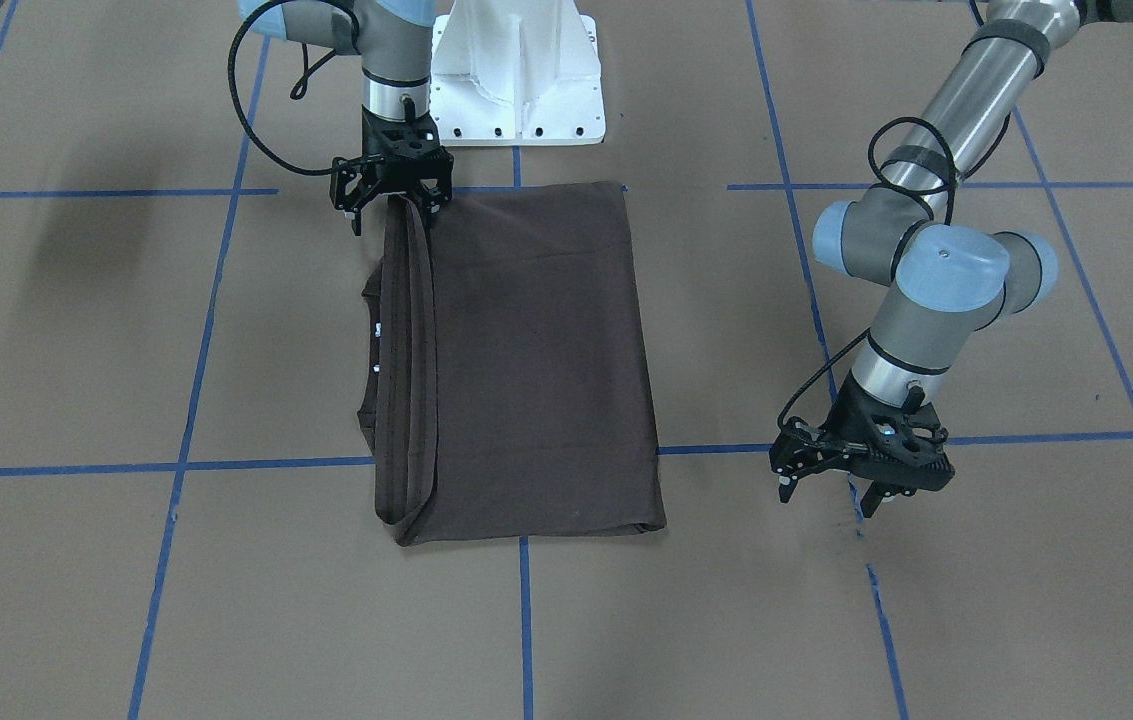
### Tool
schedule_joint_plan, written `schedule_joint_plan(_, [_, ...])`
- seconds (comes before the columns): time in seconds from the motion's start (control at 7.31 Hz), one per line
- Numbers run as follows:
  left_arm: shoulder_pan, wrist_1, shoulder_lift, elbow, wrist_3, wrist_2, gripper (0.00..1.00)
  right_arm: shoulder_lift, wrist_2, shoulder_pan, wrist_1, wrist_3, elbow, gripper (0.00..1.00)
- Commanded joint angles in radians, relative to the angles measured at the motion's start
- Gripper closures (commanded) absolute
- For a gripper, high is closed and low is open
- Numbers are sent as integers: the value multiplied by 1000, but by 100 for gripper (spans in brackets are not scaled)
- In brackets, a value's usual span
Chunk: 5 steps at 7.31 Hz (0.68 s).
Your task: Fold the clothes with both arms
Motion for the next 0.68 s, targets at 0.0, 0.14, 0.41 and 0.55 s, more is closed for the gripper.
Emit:
schedule_joint_plan(0.0, [1,0,0,0,1,0,0,-9,35,37,-58,-34,11,0])
schedule_joint_plan(0.14, [1,-1,0,0,1,0,0,-12,47,57,-75,-40,13,0])
schedule_joint_plan(0.41, [1,-1,0,0,1,0,0,-52,52,90,-75,-69,13,0])
schedule_joint_plan(0.55, [1,0,0,0,1,0,0,-52,69,116,-72,-74,11,0])
